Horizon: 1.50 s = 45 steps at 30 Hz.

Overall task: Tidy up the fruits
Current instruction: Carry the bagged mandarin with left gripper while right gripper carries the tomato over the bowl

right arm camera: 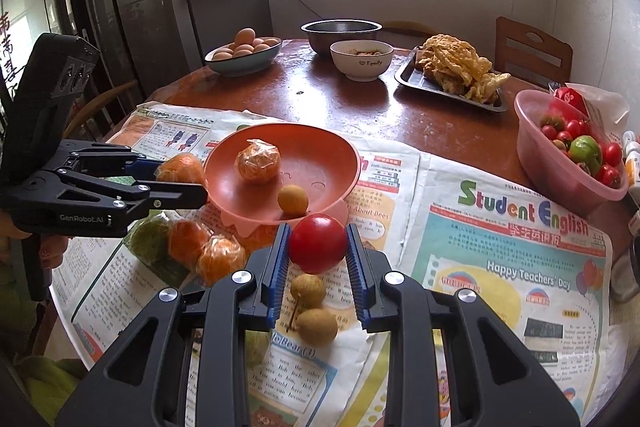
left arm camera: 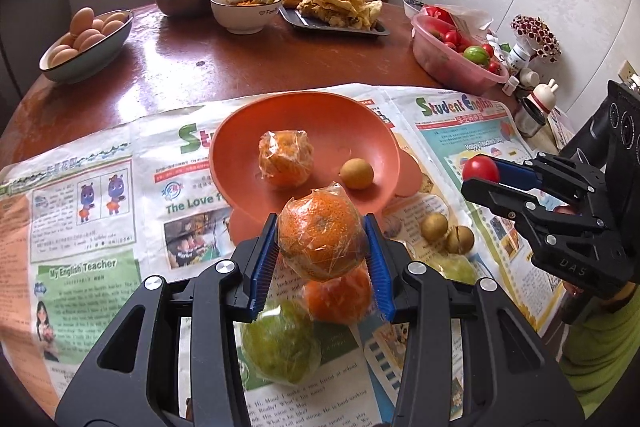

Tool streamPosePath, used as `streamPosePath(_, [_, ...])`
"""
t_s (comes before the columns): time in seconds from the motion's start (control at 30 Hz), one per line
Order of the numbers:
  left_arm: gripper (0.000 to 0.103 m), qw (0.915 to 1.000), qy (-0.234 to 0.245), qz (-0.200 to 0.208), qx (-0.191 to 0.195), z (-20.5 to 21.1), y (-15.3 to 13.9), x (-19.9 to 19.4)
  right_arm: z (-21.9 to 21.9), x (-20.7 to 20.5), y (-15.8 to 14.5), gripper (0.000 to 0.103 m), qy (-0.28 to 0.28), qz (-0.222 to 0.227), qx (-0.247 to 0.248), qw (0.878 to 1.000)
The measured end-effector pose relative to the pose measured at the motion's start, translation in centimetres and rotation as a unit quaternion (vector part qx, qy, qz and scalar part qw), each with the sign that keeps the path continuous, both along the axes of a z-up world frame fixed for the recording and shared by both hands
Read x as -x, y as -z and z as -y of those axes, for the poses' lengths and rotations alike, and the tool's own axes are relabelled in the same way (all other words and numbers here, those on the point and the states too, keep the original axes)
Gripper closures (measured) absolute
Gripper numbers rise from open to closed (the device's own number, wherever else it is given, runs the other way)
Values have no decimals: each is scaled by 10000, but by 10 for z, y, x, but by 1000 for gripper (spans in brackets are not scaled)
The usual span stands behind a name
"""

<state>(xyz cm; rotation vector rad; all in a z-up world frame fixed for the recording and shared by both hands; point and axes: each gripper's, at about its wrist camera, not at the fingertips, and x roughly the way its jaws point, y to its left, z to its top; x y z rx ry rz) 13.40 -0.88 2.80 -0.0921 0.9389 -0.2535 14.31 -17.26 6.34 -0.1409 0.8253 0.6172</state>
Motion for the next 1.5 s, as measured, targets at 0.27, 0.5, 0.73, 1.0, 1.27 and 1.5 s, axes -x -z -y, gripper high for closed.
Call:
streamPosePath(0.27, [70,9999,56,-95,-8,4,6,-16,-9,-11,0,77,-83,-16,16,10000])
streamPosePath(0.5, [70,9998,97,-193,-39,6,13,-25,-15,-22,0,77,-138,-29,42,9999])
streamPosePath(0.73, [70,9997,78,-222,-89,5,16,-32,-21,-34,1,77,-213,-49,58,9997])
streamPosePath(1.0, [70,9992,5,-312,-236,0,23,-42,-31,-49,8,77,-299,-162,106,9994])
streamPosePath(1.27, [70,9990,-67,-309,-318,-3,27,-49,-43,-62,19,76,-443,-287,204,9984])
streamPosePath(1.5, [70,9987,-84,-319,-381,-3,30,-56,-50,-75,30,77,-522,-384,337,9973])
